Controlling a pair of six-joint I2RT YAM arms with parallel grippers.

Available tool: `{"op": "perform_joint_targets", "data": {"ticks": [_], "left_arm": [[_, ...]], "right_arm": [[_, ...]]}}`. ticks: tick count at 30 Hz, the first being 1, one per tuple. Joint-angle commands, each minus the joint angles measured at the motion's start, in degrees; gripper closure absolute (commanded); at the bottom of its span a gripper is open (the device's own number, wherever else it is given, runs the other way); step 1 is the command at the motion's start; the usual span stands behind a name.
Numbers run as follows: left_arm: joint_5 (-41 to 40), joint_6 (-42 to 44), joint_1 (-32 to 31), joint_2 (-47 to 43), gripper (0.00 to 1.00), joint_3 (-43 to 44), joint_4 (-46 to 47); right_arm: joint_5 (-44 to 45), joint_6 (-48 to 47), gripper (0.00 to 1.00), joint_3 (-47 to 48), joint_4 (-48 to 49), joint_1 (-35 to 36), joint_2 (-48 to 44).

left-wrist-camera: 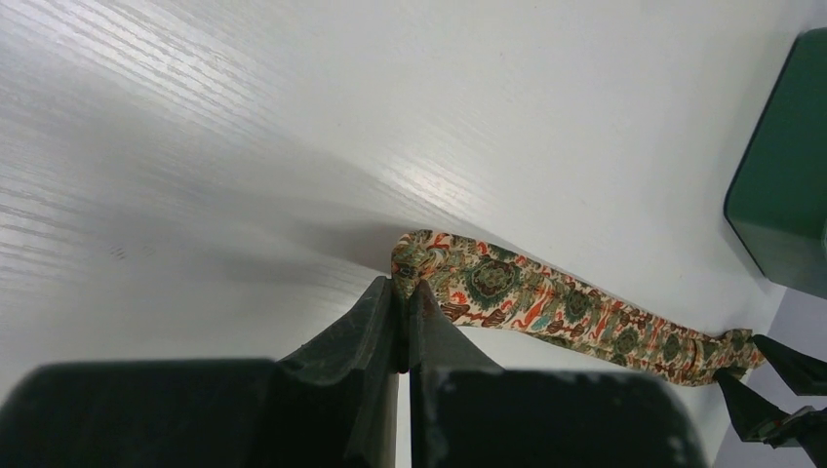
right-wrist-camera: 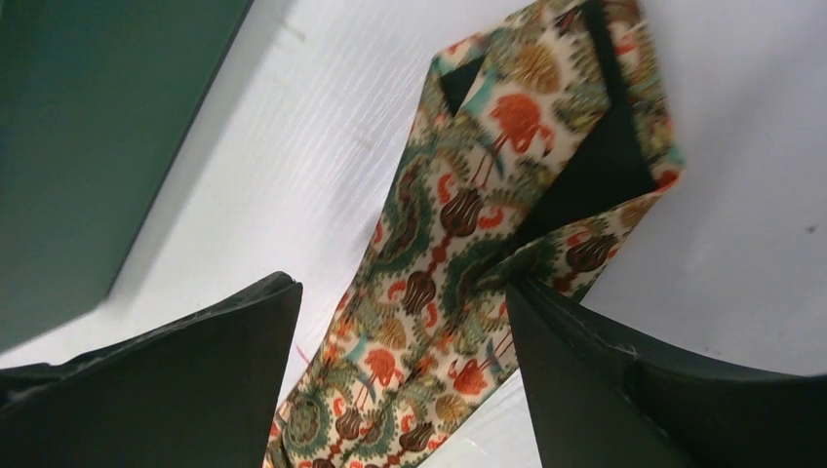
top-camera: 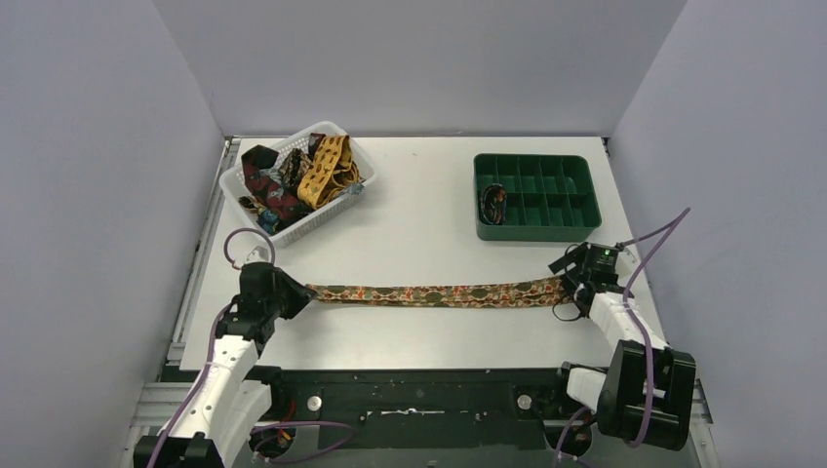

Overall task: Roll the ties
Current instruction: Flatten out the tie at the center of the board.

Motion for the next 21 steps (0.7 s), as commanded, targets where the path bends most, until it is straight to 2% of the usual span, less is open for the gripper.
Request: {"op": "perform_joint_targets", "data": {"ticks": [1, 6, 12, 16, 19, 21], "left_arm": [[1.2, -0.6, 0.5, -1.2, 1.0, 0.3, 1.5], [1.9, -1.1, 0.5, -0.7, 1.0, -0.1, 2.2], [0.7, -2.2, 0.5, -0.9, 1.0, -0.8, 3.3], [0.8, -2.4, 0.5, -0.6, 1.0, -0.8, 3.8], [0.9, -2.7, 0.5, -0.7, 1.0, -1.2, 4.1], [1.0, -2.7, 0.5, -0.5, 1.0, -1.2, 4.3]], "right_arm": [[-2.9, -1.7, 0.19, -0.6, 1.0, -3.7, 0.9], [-7.4, -7.2, 0.2, 6.3, -3.0, -3.6, -1.5], [-0.2, -8.2, 0.19, 11.7, -10.1, -3.5, -2.0], [-6.4, -10.2, 0.19, 8.7, -1.0, -3.7, -0.9], [-9.4, -9.6, 0.19, 4.5, 9.8, -4.5, 3.4], [-14.4, -8.0, 0.21, 4.0, 12.9, -7.6, 7.4]]}}
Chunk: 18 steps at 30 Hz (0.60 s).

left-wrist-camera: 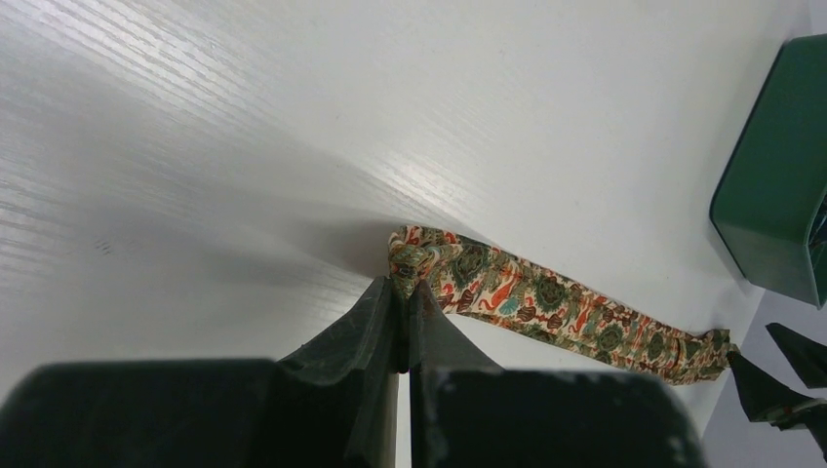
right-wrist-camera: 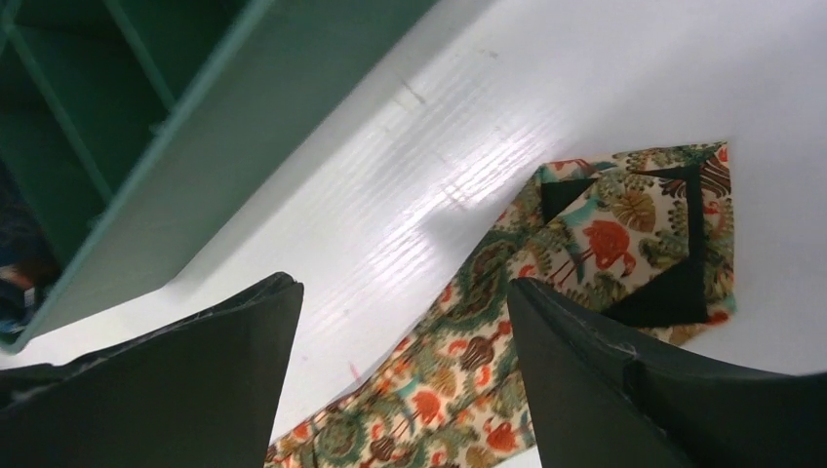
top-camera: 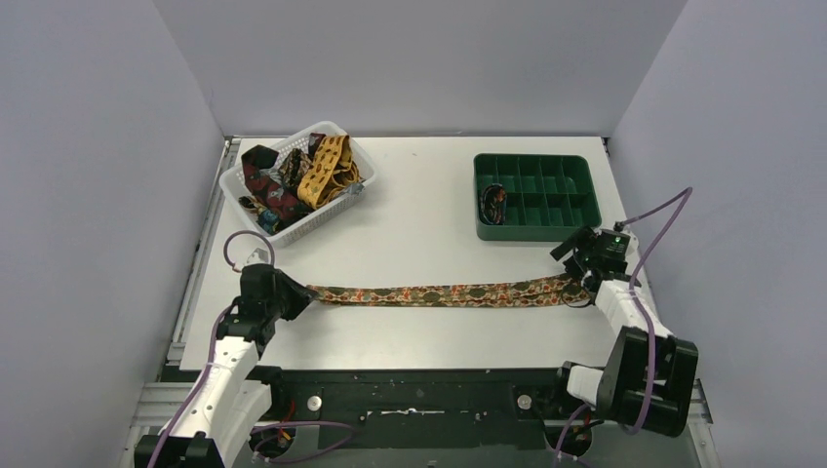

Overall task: Roll the ties
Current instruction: Flatten out the tie at the center of the board.

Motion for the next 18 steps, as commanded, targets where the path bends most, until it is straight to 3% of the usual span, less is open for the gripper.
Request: {"op": "perform_joint_targets", "data": {"ticks": [1, 9, 13, 18], "left_arm": [[0.0, -0.6, 0.5, 0.1, 1.0, 0.1, 2.8], [-1.4, -1.9, 0.5, -1.4, 1.0, -1.3, 2.7], [-1.6, -2.8, 0.5, -1.6, 1.0, -1.8, 3.1], [-0.9, -3.3, 0.5, -1.7, 1.0, -2.4, 4.7]], "right_arm": [[-9.7, 1.4, 0.22, -3.2, 13.4, -5.2, 7.7], [-12.4, 0.1, 0.34, -6.4, 18.8, -12.1, 11.9], [-15.2, -0.9, 0.39, -2.6, 14.5, -12.8, 10.4], [-14.2, -2.0, 0.39, 1.3, 6.3, -12.9, 5.4]]}}
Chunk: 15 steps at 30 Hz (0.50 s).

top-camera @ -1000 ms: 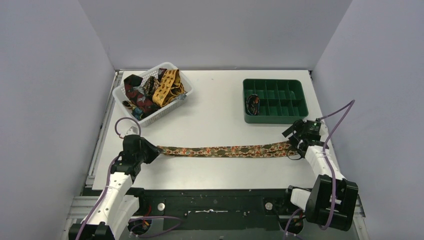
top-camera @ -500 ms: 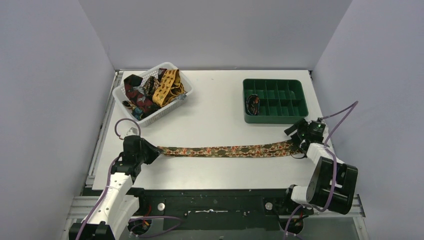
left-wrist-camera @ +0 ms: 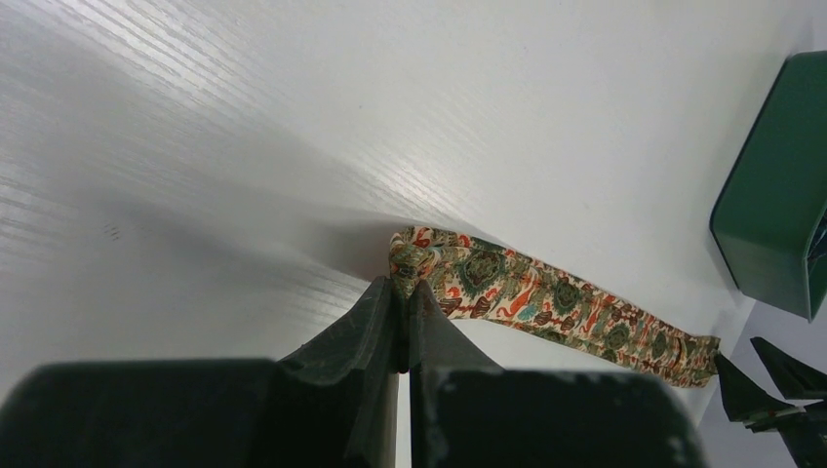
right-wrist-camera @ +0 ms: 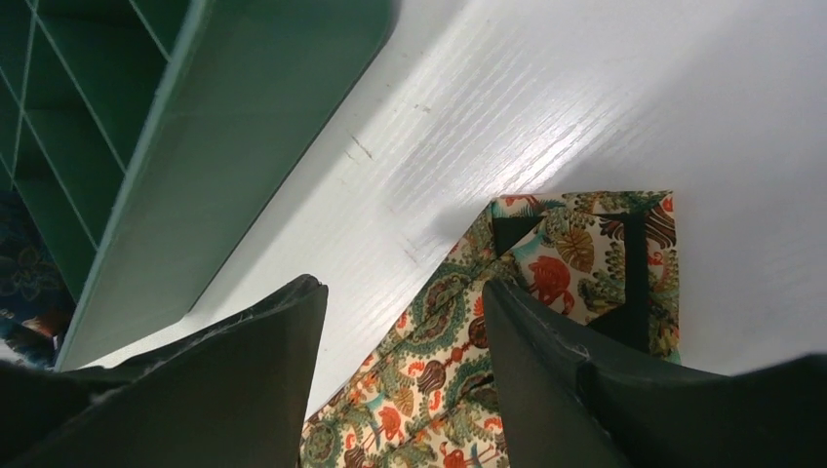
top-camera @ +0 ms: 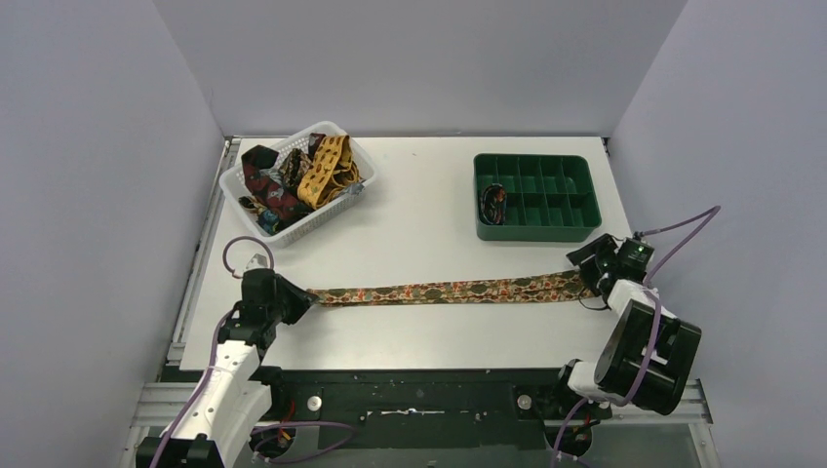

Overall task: Roll the ties
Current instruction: Flatten out the tie at the center of the board.

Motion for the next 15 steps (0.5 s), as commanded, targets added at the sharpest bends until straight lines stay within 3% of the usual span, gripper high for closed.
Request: {"op": "perform_joint_targets", "data": {"ticks": [1, 6, 15], "left_arm": [[-0.3, -0.6, 0.5, -0.7, 1.0, 0.0, 3.9], [0.3, 0.8, 0.5, -0.5, 1.0, 0.3, 3.8], [2.0, 1.2, 0.5, -0.3, 1.0, -1.2, 4.9]], "right_arm": [[0.5, -3.3, 0.39, 5.8, -8.6, -0.4, -5.7], [7.5, -3.9, 0.41, 9.3, -20.3, -0.4, -6.7], [0.2, -1.9, 0.61, 5.0, -16.1, 1.3, -2.4]]}}
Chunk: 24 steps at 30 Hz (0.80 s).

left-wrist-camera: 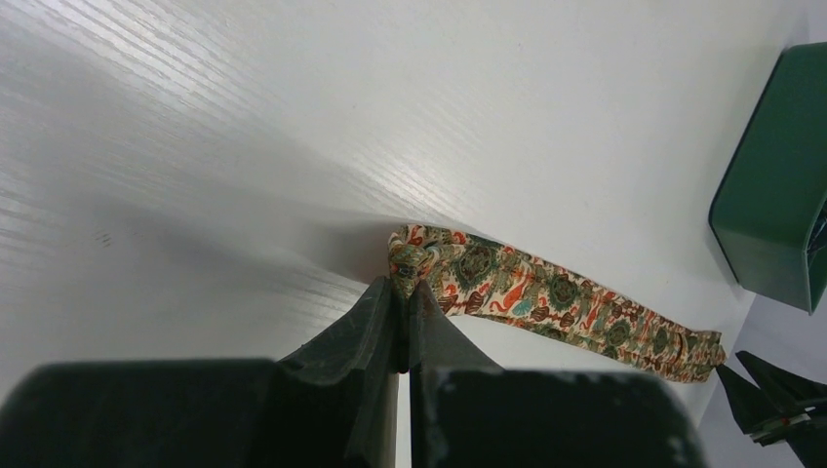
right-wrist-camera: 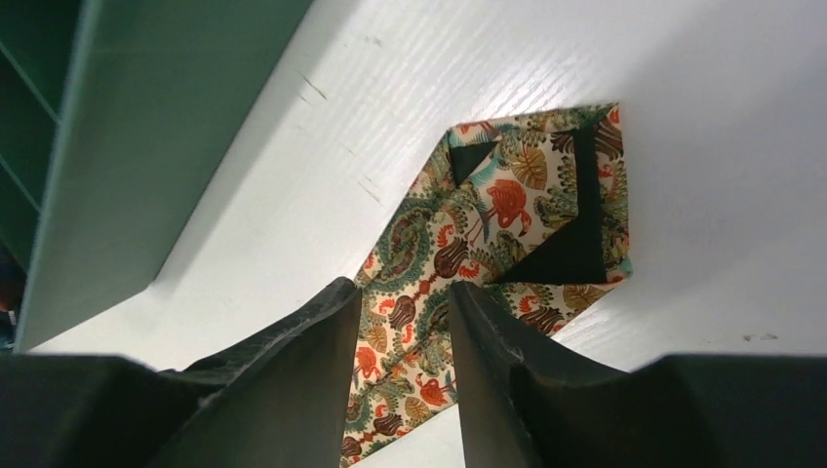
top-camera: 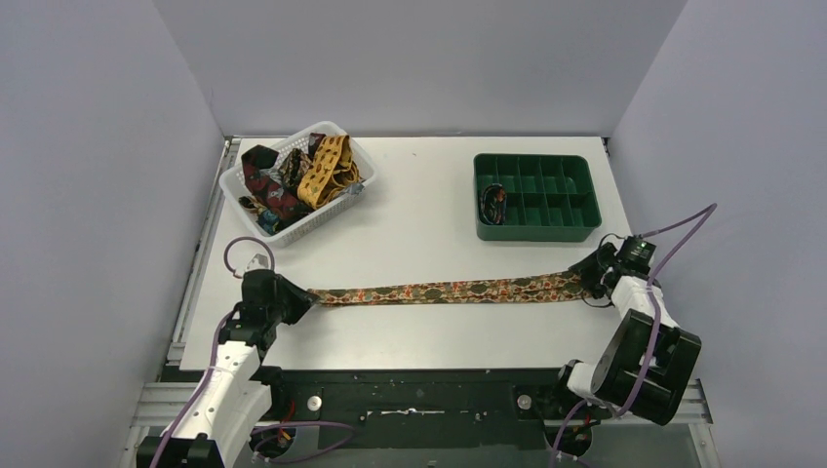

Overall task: Roll the ties
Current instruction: Flatten out the tie at the center of the board.

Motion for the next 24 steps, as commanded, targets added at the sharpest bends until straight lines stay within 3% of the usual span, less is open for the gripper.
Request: {"op": "perform_joint_targets", "data": {"ticks": [1, 5, 9, 19, 24], "left_arm": [[1.7, 0.6, 0.5, -0.2, 1.0, -0.6, 3.8], [1.3, 0.6, 0.5, 0.1, 1.0, -0.7, 4.1], [0.9, 0.9, 0.5, 0.3, 1.0, -0.4, 3.6], [0.4, 1.6, 0.5, 0.4, 1.0, 0.8, 1.9], [0.2, 1.3, 0.5, -0.8, 1.0, 0.8, 1.0]], "right_arm": [[-2.3, 0.5, 0.59, 0.8, 0.5, 2.1, 3.6], [-1.8, 0.2, 0.56, 2.9, 0.4, 5.4, 7.1], [1.8, 0.6, 0.59, 4.2, -0.6, 6.9, 10.0], [7.1, -3.4, 0.97, 9.5, -2.9, 6.5, 9.4], [8.3, -3.5, 1.0, 11.4, -4.2, 5.6, 7.8]]}}
